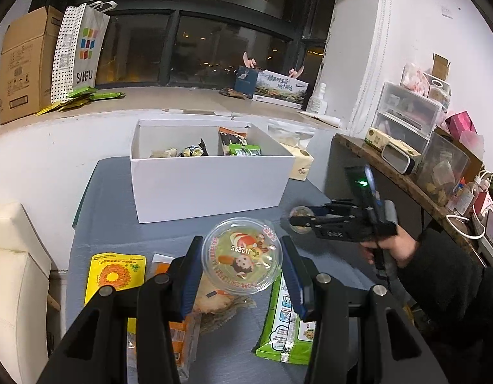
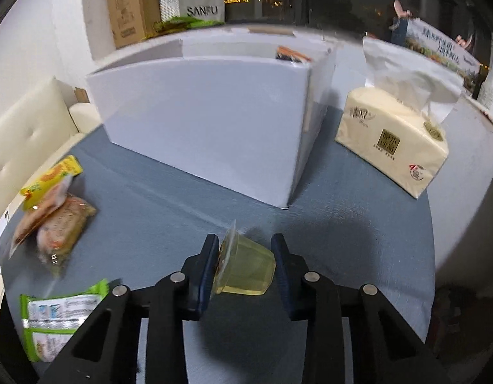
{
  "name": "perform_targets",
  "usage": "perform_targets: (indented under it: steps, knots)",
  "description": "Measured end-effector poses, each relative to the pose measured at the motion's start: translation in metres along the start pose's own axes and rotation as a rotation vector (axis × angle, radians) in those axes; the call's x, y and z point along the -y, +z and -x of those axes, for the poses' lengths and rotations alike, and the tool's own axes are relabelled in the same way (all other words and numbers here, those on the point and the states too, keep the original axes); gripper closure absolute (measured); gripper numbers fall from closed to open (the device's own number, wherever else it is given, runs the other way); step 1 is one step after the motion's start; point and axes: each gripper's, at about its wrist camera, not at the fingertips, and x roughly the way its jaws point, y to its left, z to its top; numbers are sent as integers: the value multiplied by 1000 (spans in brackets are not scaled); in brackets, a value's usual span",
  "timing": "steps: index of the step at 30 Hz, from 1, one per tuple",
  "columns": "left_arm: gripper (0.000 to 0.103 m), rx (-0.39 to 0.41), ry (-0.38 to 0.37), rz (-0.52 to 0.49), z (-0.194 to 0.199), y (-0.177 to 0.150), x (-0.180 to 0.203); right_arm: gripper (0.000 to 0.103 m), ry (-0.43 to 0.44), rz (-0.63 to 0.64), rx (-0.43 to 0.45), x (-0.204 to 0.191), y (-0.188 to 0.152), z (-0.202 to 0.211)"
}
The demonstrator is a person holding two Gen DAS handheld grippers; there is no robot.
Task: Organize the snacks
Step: 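Drop jelly cup into box with left gripper while right gripper drops its jelly cup in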
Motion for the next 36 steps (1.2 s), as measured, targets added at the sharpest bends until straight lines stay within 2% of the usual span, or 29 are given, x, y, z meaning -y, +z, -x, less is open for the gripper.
perform_targets:
  steps: [5, 10, 14, 17, 21, 24, 27, 31, 32, 33, 34, 35, 36]
  knots:
    - [52, -9, -3, -21, -6, 4, 3, 67, 17, -30, 82, -23, -10, 38]
    - [52, -6, -10, -57, -22, 27, 6, 67, 63, -75, 178, -48, -10, 77]
    - [52, 4, 2, -70, -45, 67, -1, 67, 95, -98, 257, -56, 17, 102]
    - [52, 2, 29, -68, -70, 108, -16, 67, 118, -124, 322, -51, 55, 113]
    - [52, -28, 69, -30, -110, 154, -45, 67, 113, -157, 350, -35, 105, 105]
    - [52, -62, 115, 5, -142, 180, -70, 67, 106, -213, 322, -15, 143, 82]
    - [52, -88, 122, 49, -165, 197, -91, 67, 113, -276, 271, 6, 176, 50]
    - [51, -119, 167, 36, -187, 212, -106, 67, 121, -340, 238, 21, 202, 20]
    - [44, -130, 179, 35, -191, 215, -109, 67, 125, -352, 224, 23, 210, 13]
    - [20, -147, 194, 34, -196, 217, -113, 66, 127, -359, 219, 25, 216, 10]
    - [6, -150, 216, 36, -197, 219, -116, 65, 126, -365, 211, 26, 223, 4]
    - [0, -141, 229, 39, -196, 219, -118, 50, 123, -373, 206, 28, 229, -1]
    - [0, -136, 231, 44, -194, 218, -120, 31, 110, -394, 199, 31, 234, -5]
